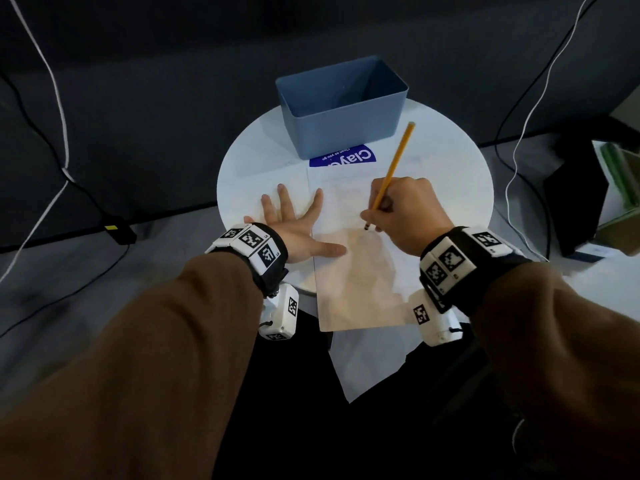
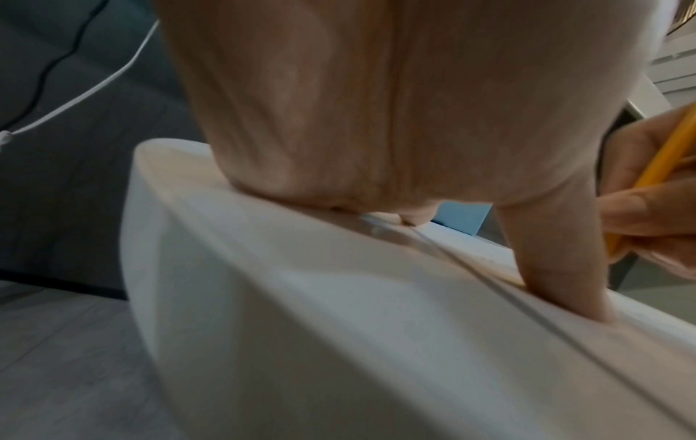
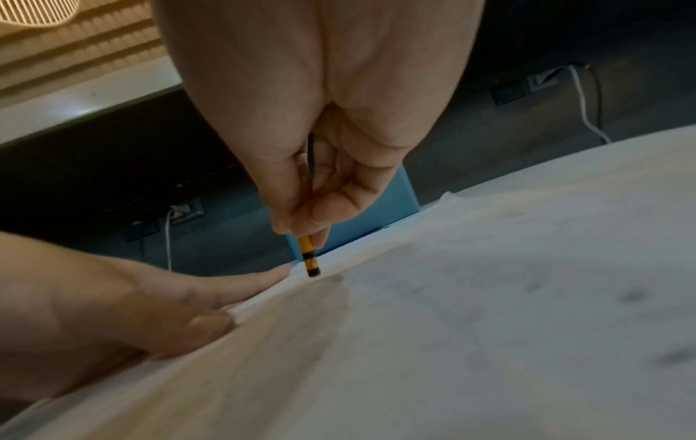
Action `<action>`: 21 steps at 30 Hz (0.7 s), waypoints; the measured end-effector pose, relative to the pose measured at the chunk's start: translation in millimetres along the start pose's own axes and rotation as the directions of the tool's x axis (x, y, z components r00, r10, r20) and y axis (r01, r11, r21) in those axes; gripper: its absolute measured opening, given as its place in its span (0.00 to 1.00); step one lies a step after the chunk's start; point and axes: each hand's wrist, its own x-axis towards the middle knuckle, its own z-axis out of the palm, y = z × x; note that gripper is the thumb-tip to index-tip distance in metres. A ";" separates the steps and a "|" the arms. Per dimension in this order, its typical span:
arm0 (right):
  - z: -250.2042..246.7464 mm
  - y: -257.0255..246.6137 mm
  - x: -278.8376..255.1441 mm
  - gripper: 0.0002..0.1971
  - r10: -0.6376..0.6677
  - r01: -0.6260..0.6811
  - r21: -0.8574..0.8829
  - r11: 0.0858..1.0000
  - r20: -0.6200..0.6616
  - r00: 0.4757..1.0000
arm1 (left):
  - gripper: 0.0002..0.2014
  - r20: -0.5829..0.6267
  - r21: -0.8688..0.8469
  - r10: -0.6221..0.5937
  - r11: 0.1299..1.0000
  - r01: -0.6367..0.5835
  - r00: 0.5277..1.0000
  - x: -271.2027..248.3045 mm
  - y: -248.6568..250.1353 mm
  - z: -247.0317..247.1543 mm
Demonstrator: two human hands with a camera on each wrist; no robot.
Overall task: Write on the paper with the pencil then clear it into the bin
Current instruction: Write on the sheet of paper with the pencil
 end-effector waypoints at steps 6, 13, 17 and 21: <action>-10.0 13.7 1.8 0.11 0.057 -0.057 -0.058 0.997 -0.008 0.998 | 0.59 0.017 -0.004 0.001 1.000 -0.001 1.000 0.4 -0.7 -0.8; -23.3 19.0 -4.9 0.12 0.117 -0.120 -0.050 0.992 -0.068 0.991 | 0.59 0.009 -0.021 0.013 1.000 -0.013 1.000 1.4 -1.8 -0.1; 3.2 -1.9 1.3 0.13 0.027 -0.027 -0.006 1.000 -0.009 1.000 | 0.59 0.009 0.005 -0.002 1.000 0.002 1.000 0.5 0.3 -0.3; 1.8 3.9 -0.4 0.14 0.046 -0.046 -0.037 0.998 -0.009 0.999 | 0.59 0.010 -0.008 0.001 1.000 -0.001 1.000 0.2 0.3 0.3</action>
